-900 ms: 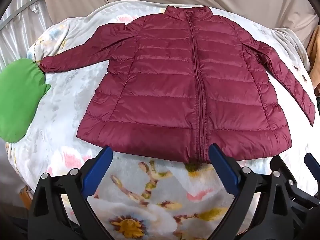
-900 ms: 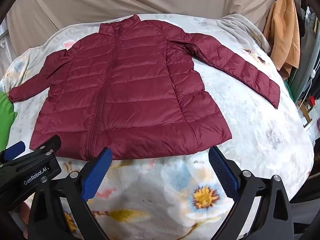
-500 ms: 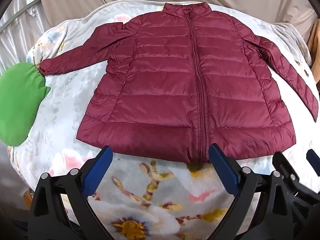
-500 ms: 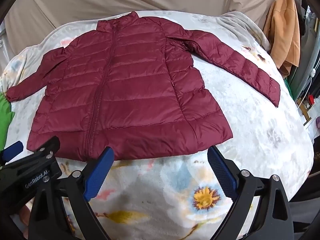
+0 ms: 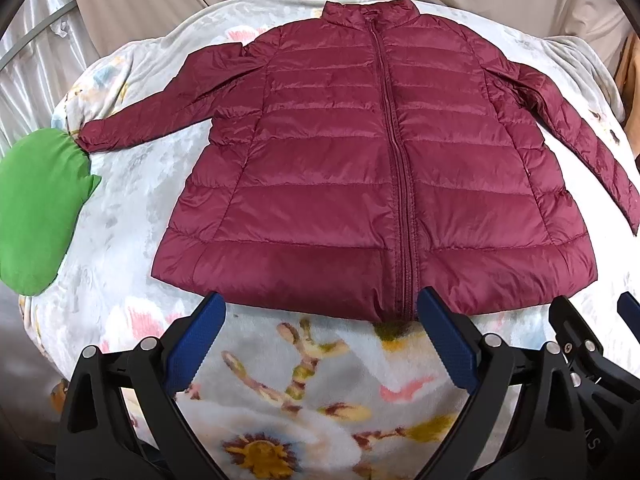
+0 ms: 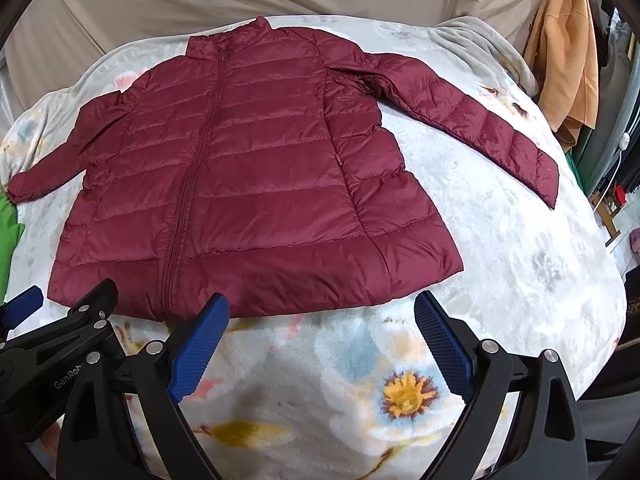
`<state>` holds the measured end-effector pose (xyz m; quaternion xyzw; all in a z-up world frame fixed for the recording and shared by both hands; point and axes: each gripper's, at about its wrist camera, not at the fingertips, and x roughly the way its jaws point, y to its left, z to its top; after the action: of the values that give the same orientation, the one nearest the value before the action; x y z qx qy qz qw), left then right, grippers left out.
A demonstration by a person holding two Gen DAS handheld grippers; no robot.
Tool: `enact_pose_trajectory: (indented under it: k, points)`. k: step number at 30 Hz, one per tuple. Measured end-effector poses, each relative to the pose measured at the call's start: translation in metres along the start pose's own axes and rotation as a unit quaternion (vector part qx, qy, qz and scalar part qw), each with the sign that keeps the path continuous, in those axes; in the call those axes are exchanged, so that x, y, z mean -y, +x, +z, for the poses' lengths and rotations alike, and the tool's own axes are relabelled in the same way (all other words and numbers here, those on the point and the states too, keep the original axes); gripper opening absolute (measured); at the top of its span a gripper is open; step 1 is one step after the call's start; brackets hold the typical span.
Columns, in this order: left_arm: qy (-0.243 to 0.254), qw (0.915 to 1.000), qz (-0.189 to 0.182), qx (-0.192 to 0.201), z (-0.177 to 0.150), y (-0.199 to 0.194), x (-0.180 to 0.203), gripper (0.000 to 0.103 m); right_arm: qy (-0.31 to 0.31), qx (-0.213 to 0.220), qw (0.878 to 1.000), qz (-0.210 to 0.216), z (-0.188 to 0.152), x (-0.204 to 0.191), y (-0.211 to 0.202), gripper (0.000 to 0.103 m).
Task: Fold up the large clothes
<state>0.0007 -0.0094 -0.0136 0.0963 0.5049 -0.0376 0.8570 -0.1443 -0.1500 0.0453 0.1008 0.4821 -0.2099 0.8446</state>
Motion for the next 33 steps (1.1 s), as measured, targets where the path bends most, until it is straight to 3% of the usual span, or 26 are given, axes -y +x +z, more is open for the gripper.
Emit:
enact_pose_trajectory:
  k: [33]
  points:
    - [-0.002, 1.0, 0.001, -0.004, 0.0064, 0.0033, -0.0001, 0.094, -0.003, -0.002, 1.0, -0.003, 0.0063, -0.0031, 0.0037, 0.091]
